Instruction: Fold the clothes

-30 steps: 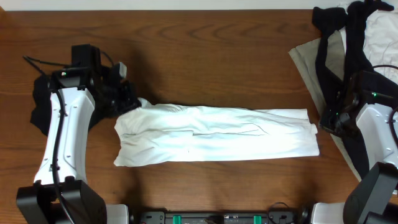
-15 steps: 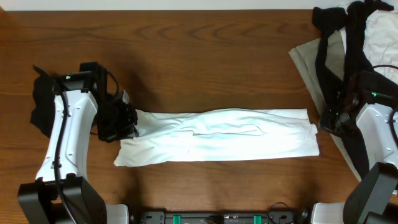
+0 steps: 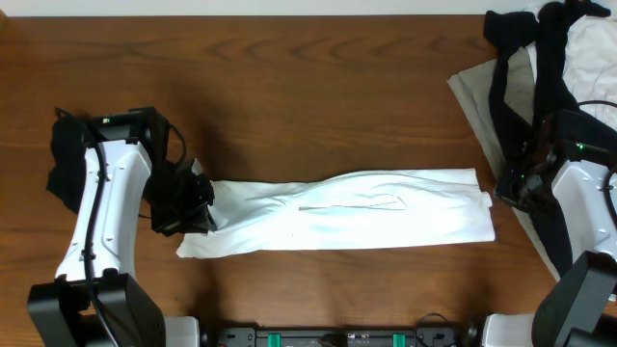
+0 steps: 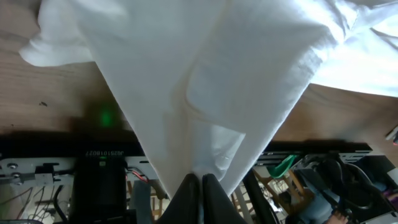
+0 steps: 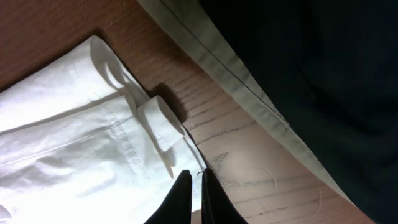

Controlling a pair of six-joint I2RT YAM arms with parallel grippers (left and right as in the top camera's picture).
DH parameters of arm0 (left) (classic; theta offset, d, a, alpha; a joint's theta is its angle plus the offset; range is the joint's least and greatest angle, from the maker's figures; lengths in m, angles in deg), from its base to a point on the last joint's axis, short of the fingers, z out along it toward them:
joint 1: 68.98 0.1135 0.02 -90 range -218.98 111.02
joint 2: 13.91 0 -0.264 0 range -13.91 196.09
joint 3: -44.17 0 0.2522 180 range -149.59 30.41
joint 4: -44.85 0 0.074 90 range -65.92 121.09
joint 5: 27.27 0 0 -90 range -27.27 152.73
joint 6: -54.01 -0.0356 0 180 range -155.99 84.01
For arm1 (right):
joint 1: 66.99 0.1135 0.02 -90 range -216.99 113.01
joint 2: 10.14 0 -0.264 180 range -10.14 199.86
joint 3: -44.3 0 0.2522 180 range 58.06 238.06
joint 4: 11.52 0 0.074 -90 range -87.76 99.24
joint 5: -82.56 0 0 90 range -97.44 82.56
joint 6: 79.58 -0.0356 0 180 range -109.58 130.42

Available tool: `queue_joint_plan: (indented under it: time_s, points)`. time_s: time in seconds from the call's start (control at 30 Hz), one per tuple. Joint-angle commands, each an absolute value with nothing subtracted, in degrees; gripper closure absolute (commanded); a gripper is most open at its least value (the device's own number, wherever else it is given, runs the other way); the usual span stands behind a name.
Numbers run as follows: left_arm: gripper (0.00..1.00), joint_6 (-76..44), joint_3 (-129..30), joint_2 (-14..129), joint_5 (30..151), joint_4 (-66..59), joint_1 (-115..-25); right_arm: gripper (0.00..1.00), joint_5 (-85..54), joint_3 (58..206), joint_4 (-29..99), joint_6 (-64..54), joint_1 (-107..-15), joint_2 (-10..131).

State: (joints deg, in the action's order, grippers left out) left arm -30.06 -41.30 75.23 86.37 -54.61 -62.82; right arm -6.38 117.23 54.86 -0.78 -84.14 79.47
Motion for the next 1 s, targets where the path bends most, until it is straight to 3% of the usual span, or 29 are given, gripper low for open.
queue_joint_plan:
  time_s: [0.0, 0.17, 0.4, 0.77, 0.97]
  points:
    - [0.94, -30.4, -41.1, 75.4, 86.7, -52.9, -63.0, 0.93, -6.4, 117.3, 54.7, -1.6, -84.2, 78.4]
    - [0.94, -29.8, -41.1, 75.4, 85.8, -44.2, -63.0, 0.93, -6.4, 117.2, 54.8, -1.6, -84.2, 78.4]
    - [0.94, -25.6, -41.0, 75.8, 75.2, -34.7, -63.0, 0.93, -6.4, 117.2, 54.9, -1.6, -84.2, 78.4]
    - [0.94, -25.6, -35.7, 77.5, 74.3, -26.2, -63.0, 0.94, -6.4, 117.2, 55.0, -1.6, -84.2, 78.4]
    - [0.87, -25.6, -29.1, 77.5, 73.3, -13.6, -63.0, 0.94, -6.4, 117.2, 55.0, -1.6, -84.2, 78.4]
